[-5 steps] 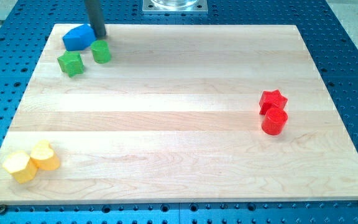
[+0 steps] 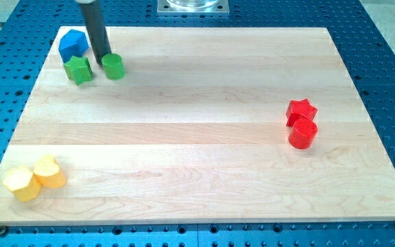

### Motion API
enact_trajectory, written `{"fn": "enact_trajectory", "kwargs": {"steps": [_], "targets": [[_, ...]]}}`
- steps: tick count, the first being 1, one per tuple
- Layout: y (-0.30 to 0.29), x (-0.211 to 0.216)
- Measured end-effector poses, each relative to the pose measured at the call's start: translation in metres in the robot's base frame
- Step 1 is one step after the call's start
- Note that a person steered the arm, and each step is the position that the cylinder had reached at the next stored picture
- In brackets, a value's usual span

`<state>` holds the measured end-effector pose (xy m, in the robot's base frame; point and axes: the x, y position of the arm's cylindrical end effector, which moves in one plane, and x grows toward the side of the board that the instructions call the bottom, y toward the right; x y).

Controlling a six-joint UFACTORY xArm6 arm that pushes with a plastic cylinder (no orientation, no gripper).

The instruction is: Move the green blocks towards the center of the board

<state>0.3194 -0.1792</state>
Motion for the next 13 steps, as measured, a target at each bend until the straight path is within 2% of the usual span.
{"fn": "enact_trajectory", "kwargs": {"steps": [1, 3, 4, 5, 6, 7, 9, 10, 13], "targets": [[0.0, 0.022], [0.014, 0.021], [0.016, 0.039], [-0.007, 0.085], [-0.062, 0.091], [-0.107, 0.086], [-0.115, 0.062], [-0.101, 0.038], [-0.03, 0.011]]}}
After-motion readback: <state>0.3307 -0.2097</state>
